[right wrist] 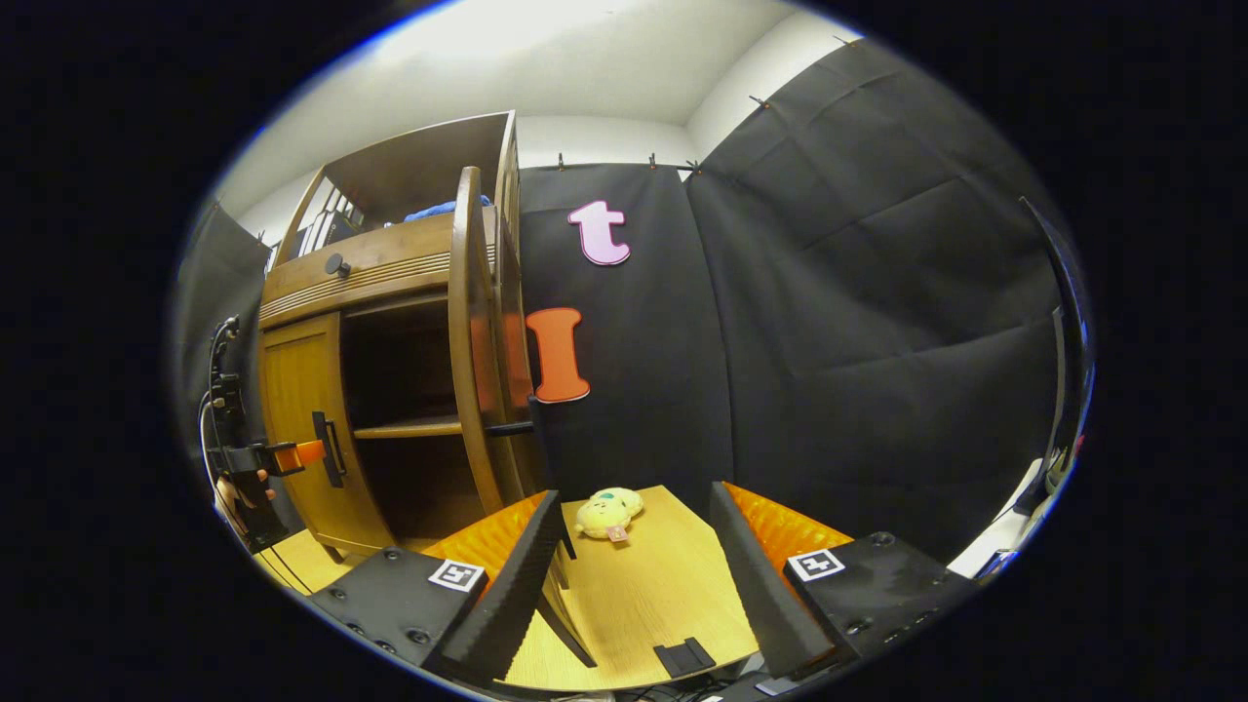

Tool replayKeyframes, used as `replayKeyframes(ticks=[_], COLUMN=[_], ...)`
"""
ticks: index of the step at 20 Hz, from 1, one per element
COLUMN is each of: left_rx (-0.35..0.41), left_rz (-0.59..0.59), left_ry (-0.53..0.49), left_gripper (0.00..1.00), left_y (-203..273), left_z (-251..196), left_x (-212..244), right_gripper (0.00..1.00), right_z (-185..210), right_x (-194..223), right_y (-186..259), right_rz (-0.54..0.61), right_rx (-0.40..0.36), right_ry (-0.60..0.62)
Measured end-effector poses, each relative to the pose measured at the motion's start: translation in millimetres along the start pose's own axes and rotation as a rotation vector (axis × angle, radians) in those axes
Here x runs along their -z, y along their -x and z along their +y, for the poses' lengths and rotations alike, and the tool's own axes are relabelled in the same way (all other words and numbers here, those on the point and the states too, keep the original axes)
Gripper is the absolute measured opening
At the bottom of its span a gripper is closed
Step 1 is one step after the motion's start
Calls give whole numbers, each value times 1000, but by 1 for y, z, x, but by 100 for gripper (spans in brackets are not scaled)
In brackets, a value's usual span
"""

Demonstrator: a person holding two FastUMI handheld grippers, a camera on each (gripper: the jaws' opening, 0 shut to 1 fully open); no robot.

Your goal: Open the right door of the double-door shoe cabinet with the right hand, and open the left door with the left hand.

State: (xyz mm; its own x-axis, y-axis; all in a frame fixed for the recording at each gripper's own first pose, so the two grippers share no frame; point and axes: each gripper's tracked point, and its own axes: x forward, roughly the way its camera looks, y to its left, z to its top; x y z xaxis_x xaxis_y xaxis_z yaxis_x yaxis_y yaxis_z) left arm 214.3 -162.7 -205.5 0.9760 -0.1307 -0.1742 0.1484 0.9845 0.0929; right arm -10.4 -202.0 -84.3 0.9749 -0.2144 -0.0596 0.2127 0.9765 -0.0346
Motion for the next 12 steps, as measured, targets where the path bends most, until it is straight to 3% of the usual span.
replayKeyframes(ticks=[7,12], left_rx=[-46,-23], left_rz=[-3,4], left_ry=[-8,-17], left_gripper=[92,90], left_y=[-32,-43], left_z=[15,10], left_x=[4,8], right_gripper=[100,100], right_z=[11,14], right_x=[-9,-14], right_y=[-10,-11], right_rz=[-26,-46], right_rx=[-14,-19], right_ry=[25,34])
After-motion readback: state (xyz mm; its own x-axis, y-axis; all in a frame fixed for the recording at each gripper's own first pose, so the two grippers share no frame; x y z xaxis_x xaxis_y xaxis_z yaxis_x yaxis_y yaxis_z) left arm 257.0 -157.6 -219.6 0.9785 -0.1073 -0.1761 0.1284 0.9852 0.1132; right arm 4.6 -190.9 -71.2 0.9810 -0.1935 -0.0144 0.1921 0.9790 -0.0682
